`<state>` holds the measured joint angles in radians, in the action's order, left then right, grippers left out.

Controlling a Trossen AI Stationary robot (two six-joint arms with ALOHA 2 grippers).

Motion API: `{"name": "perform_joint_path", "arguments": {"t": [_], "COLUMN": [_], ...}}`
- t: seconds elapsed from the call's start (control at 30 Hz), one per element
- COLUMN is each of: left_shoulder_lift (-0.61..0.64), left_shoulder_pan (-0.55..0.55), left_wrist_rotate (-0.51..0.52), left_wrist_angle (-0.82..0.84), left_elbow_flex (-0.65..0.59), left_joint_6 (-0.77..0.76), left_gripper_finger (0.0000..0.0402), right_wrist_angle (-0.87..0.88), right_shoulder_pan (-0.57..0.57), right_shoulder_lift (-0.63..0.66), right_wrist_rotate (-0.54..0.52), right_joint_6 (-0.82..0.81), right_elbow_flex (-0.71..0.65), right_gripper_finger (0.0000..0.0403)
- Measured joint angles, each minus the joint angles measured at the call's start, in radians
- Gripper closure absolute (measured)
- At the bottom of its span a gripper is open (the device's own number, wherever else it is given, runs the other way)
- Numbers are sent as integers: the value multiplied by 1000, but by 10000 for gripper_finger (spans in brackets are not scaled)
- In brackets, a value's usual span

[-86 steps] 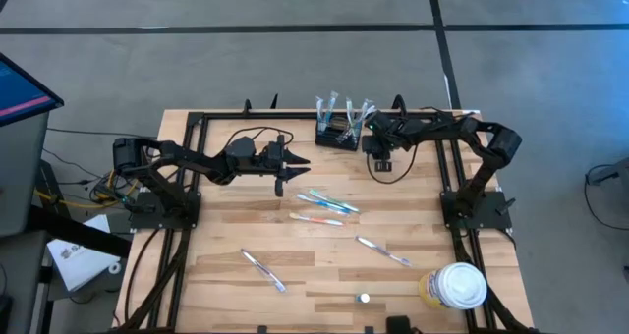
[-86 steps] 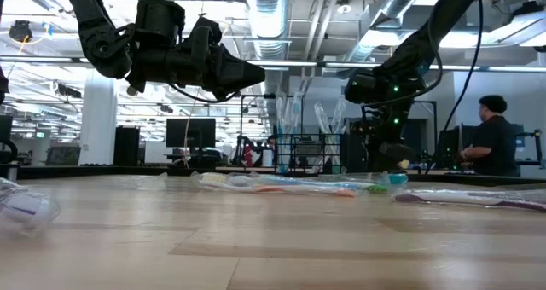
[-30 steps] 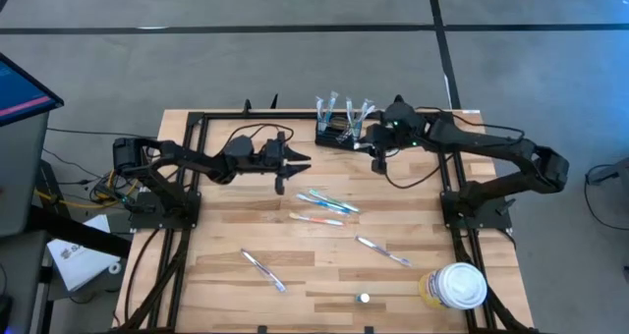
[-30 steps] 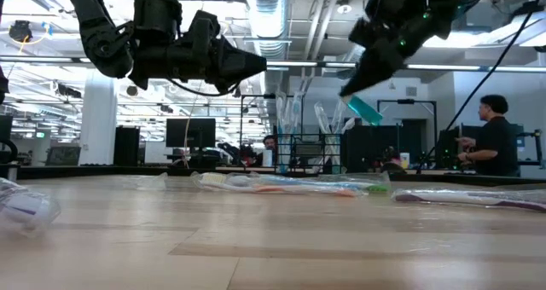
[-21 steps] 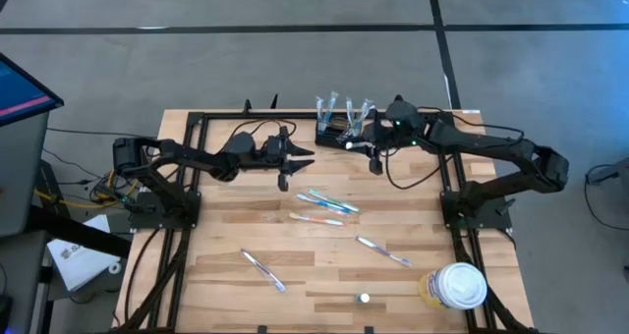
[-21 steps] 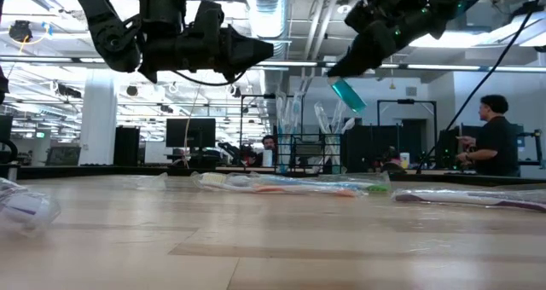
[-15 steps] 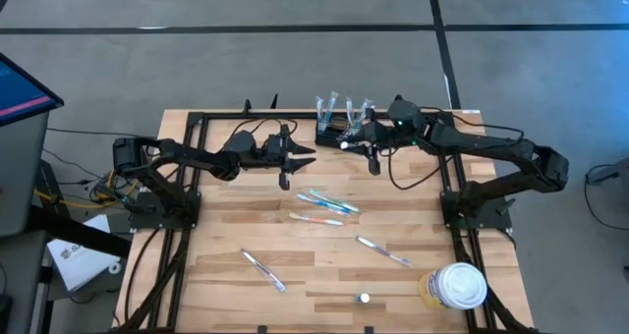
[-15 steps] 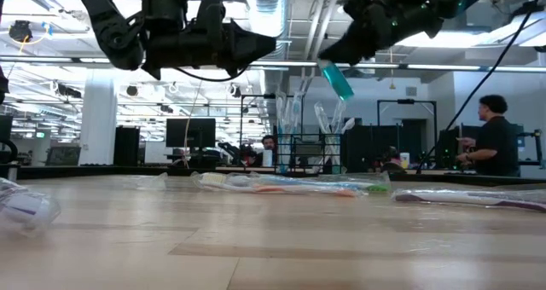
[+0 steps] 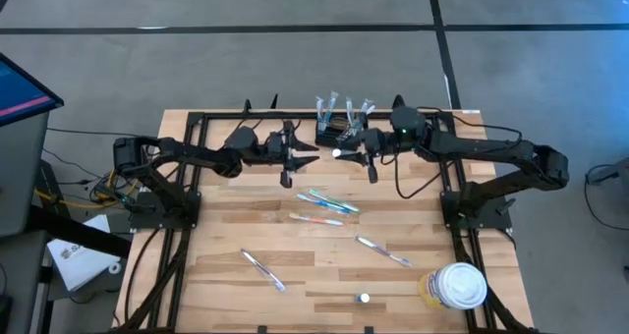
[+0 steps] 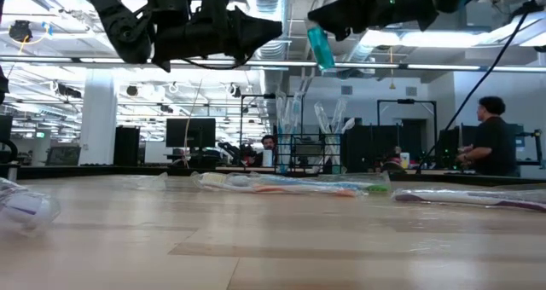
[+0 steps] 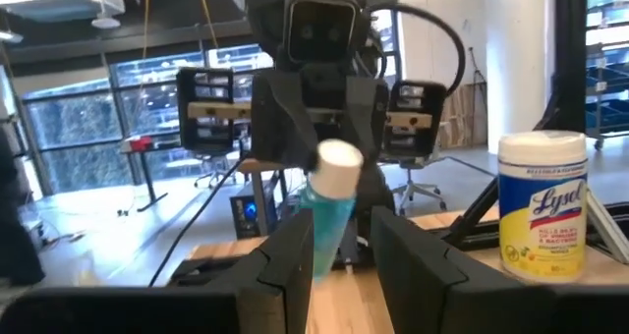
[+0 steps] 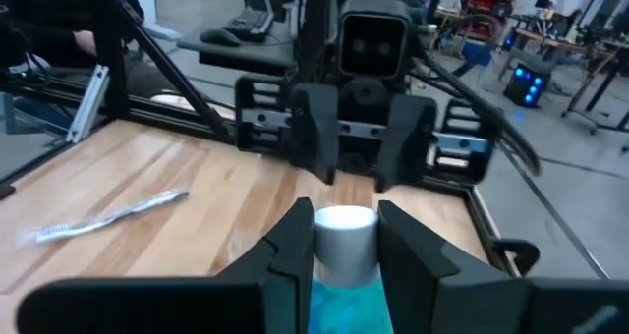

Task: Pick & Place toothbrushing station
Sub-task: Put the top blue mouthwash into the mesh organizer

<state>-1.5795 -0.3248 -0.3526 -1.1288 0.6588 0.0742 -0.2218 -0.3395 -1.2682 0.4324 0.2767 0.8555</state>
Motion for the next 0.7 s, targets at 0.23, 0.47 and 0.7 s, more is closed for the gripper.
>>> {"name": "perform_joint_path", "arguments": {"t": [0.23, 0.47, 0.7], "left_shoulder_lift": [-1, -76, -152], "left_shoulder_pan": [-2, -2, -2], "left_wrist_rotate": [-4, -4, -4], "left_wrist_angle": [7, 11, 10], "left_elbow_flex": [20, 83, 155], "left_joint_6": [0, -3, -3], "left_gripper_finger": [257, 209, 189], "right_wrist_angle": [-14, -54, -53], "right_shoulder_pan": [5, 5, 7], "right_shoulder_lift": [0, 0, 0], "right_wrist_rotate": [15, 44, 67], "right_joint_6": [3, -5, -8], "right_elbow_flex": [0, 0, 0], "right_gripper_finger": [327, 327, 327]}}
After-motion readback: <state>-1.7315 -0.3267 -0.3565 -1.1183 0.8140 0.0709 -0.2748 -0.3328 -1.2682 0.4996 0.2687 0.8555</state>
